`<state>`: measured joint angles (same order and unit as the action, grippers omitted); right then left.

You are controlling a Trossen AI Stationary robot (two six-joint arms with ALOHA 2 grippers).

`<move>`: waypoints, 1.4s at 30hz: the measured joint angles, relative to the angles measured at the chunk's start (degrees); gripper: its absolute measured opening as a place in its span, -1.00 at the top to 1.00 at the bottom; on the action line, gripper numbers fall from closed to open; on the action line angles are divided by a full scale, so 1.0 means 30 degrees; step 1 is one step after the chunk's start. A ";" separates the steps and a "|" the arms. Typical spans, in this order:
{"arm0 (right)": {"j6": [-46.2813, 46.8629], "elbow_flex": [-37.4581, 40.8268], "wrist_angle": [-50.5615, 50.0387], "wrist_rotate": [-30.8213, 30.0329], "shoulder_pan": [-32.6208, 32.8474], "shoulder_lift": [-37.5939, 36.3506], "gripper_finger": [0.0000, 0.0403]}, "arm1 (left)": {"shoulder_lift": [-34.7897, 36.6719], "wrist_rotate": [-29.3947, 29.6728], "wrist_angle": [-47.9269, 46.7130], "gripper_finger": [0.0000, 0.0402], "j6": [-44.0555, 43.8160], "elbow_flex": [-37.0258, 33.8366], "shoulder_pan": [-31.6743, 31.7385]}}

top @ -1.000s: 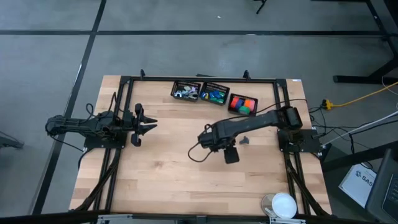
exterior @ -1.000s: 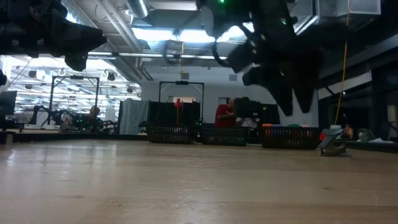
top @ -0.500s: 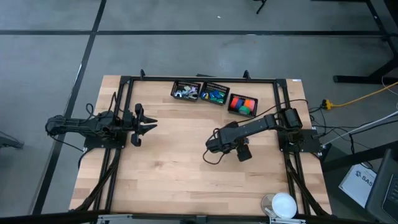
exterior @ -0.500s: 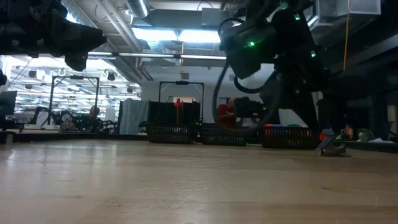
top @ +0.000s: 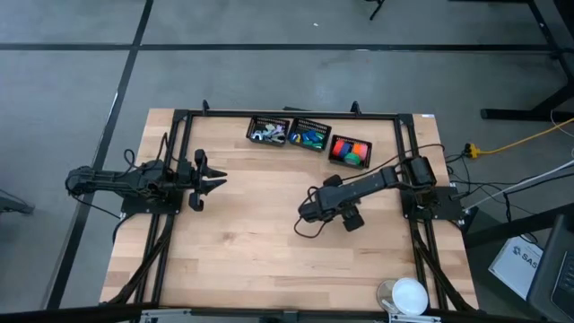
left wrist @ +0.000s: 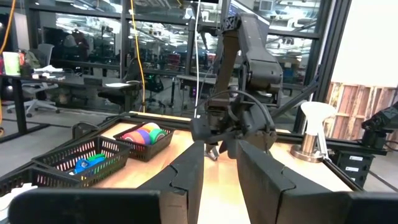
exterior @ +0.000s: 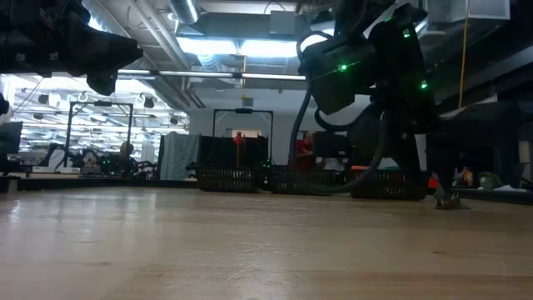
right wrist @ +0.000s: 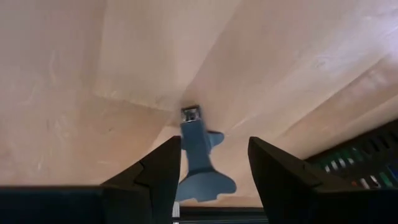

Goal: Pick and place Stapler, Stapler remover, tape
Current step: Put the black stapler remover into the left black bin

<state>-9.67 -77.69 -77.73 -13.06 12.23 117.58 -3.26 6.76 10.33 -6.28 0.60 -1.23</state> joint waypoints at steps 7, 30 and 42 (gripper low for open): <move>-0.1514 0.0000 -0.0141 0.0307 0.0151 0.0000 0.04 | -0.0001 0.0006 0.0000 0.55 0.0000 0.0000 0.0005; -0.2936 0.1741 0.1304 -0.0621 0.0384 0.0000 0.38 | 0.0004 0.0000 0.0000 0.55 0.0000 0.0000 0.0004; -0.2654 0.1370 0.1655 -0.0191 0.0370 -0.0007 0.76 | 0.0002 0.0000 -0.0007 0.55 0.0000 0.0000 -0.0002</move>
<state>-17.63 -73.58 -72.77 -13.63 13.34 117.56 -3.26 6.76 10.31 -6.28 0.60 -1.23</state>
